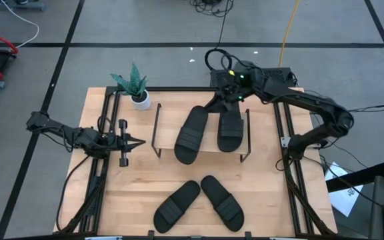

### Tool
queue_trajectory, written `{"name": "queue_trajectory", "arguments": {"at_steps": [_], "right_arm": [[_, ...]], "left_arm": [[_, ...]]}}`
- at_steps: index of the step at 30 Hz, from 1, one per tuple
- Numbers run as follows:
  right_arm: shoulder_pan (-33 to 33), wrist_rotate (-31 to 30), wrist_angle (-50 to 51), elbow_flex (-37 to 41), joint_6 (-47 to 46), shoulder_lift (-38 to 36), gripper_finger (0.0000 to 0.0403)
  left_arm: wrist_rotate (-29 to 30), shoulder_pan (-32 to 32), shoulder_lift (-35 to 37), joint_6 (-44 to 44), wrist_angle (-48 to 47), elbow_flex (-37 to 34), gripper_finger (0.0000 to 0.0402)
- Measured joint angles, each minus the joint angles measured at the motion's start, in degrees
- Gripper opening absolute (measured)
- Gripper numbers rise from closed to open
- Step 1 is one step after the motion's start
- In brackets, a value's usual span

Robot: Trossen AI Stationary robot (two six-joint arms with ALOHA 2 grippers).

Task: Pick and place slides into the shelf
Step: Put the top left black slide on the shelf

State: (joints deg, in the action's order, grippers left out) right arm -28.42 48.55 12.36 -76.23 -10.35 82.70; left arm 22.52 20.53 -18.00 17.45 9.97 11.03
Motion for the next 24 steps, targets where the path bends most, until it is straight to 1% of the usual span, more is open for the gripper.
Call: {"name": "queue_trajectory", "arguments": {"at_steps": [5,7,9,12,16,21,24], "right_arm": [[0.0,-0.3,3.2,-3.5,-4.1,5.1,0.0185],[0.3,-0.4,4.0,-4.2,-4.6,6.4,0.0212],[0.7,-0.3,4.2,-4.3,-4.6,7.4,0.0226],[1.6,-0.2,4.9,-4.3,-3.3,8.6,0.0231],[3.7,1.0,5.9,-4.3,-0.9,10.0,0.0221],[5.7,0.7,8.4,-4.3,0.6,11.2,0.0215],[7.0,-1.1,10.0,-4.3,1.6,11.6,0.0215]], "left_arm": [[0.0,0.0,0.0,0.0,-2.0,0.0,0.0002],[0.0,0.0,0.0,0.0,-2.4,0.0,0.0005],[0.0,0.0,0.0,0.0,-2.6,0.0,0.0011],[0.0,0.0,0.0,0.0,-2.7,0.0,0.0021],[0.0,0.0,0.0,0.0,-3.1,0.0,0.0025],[0.0,0.0,0.0,0.0,-3.6,0.0,0.0013],[-0.1,0.0,0.0,0.0,-3.9,0.0,0.0003]]}}
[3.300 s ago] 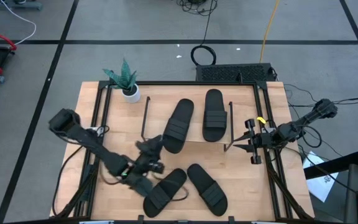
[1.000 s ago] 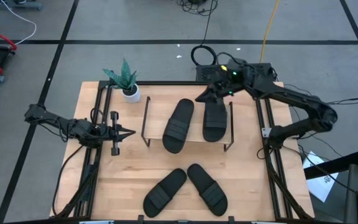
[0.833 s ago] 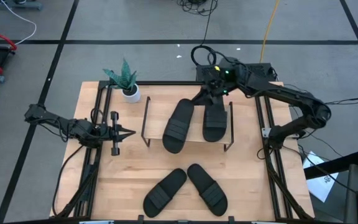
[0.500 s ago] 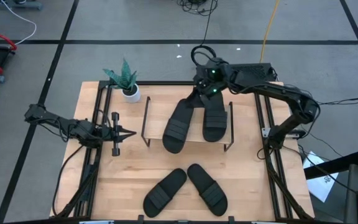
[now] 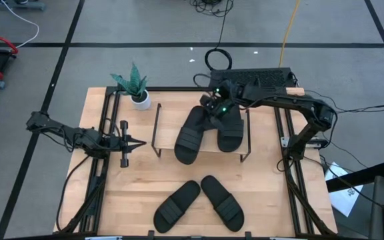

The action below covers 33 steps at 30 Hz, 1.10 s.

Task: Pick and place slides into the shelf
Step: Put the top left black slide on the shelf

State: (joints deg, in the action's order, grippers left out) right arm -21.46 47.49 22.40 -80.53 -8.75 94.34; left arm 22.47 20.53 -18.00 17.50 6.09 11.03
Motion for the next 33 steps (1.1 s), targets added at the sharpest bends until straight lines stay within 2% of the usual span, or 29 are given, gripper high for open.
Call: {"name": "queue_trajectory", "arguments": {"at_steps": [10,23,27,30,33], "right_arm": [[2.9,-4.2,1.1,0.0,0.8,0.4,0.0215],[4.4,-5.2,-1.3,0.0,4.0,3.1,0.0205],[4.4,-5.4,-1.6,0.0,6.0,3.1,0.0155],[4.8,-6.2,-2.5,0.0,7.3,3.0,0.0090],[4.4,-2.7,-3.2,0.0,7.5,3.0,0.0021]], "left_arm": [[0.0,0.0,0.0,-0.2,0.0,0.0,0.0023],[-0.1,0.0,0.0,-0.3,-0.4,0.0,0.0026],[-0.1,0.0,0.0,-0.5,-0.8,0.0,0.0026],[-0.1,0.0,0.0,-0.6,-0.9,0.0,0.0026],[-0.1,0.0,0.0,-1.1,-0.9,0.0,0.0026]]}}
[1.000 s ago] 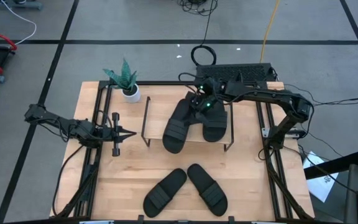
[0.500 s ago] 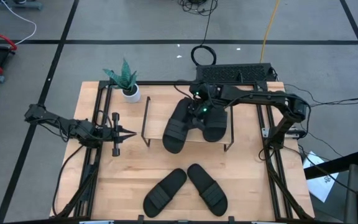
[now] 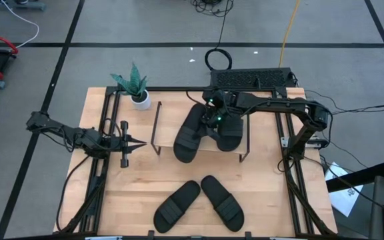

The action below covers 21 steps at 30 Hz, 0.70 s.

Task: Pick and place slides into the shelf
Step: Put the top left black slide on the shelf

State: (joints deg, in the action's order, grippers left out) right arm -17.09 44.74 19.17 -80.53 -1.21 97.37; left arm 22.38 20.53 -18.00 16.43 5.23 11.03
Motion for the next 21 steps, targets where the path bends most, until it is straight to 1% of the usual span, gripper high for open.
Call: {"name": "queue_trajectory", "arguments": {"at_steps": [1,5,8,13,15,17,21], "right_arm": [[-0.1,1.0,-0.2,0.0,0.0,-0.1,0.0014],[-0.3,2.5,-0.3,0.0,0.4,-0.7,0.0010],[-1.0,6.4,-0.2,0.0,0.4,-1.5,0.0006],[-2.7,10.3,1.1,0.0,-0.8,-4.3,0.0005],[-3.9,12.2,2.1,0.0,-1.4,-5.1,0.0004],[-5.0,12.6,3.5,0.0,-2.0,-5.2,0.0003],[-6.7,15.0,7.3,0.0,-0.8,-4.3,0.0003]], "left_arm": [[0.0,0.0,0.0,-0.1,0.0,0.0,0.0026],[0.0,0.0,0.0,-0.5,0.0,0.0,0.0026],[0.0,0.0,0.0,-0.6,-0.1,0.0,0.0026],[0.0,0.0,0.0,-0.6,-0.7,0.0,0.0026],[-0.2,0.0,0.0,-0.6,-0.7,0.0,0.0026],[-0.3,0.0,0.0,-0.5,-0.7,0.0,0.0026],[-0.3,0.0,0.0,-0.3,-0.8,0.0,0.0026]]}}
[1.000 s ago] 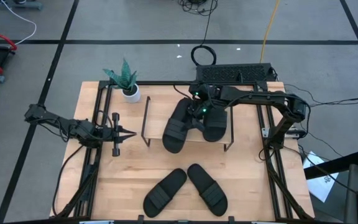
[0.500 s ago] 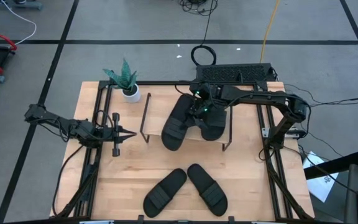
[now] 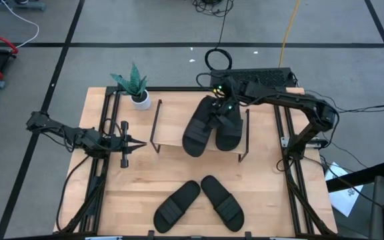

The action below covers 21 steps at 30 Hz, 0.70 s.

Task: Pick and place slides into the shelf
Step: Put the top left black slide on the shelf

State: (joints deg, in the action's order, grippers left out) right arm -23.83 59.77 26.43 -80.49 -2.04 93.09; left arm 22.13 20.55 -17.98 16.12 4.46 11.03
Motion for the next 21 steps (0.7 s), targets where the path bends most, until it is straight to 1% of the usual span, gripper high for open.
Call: {"name": "queue_trajectory", "arguments": {"at_steps": [3,6,9,14,18,21], "right_arm": [[-0.6,0.5,1.7,0.0,2.1,0.2,0.0003],[-1.1,3.4,2.0,0.0,4.6,0.2,0.0003],[-1.2,4.8,2.2,0.0,5.8,0.2,0.0003],[-1.1,4.9,5.9,0.0,9.7,0.2,0.0003],[-1.2,1.7,9.4,0.0,13.4,0.2,0.0003],[-1.4,1.8,10.8,0.0,15.9,0.2,0.0003]], "left_arm": [[0.0,0.0,0.0,0.1,0.0,0.0,0.0026],[0.0,0.0,0.0,0.2,-0.2,0.0,0.0026],[0.0,0.0,0.0,0.3,-0.5,0.0,0.0026],[0.0,0.0,0.0,0.7,-0.6,0.0,0.0026],[0.0,0.0,0.0,0.7,-0.5,0.0,0.0026],[0.0,0.0,0.0,0.7,-0.5,0.0,0.0026]]}}
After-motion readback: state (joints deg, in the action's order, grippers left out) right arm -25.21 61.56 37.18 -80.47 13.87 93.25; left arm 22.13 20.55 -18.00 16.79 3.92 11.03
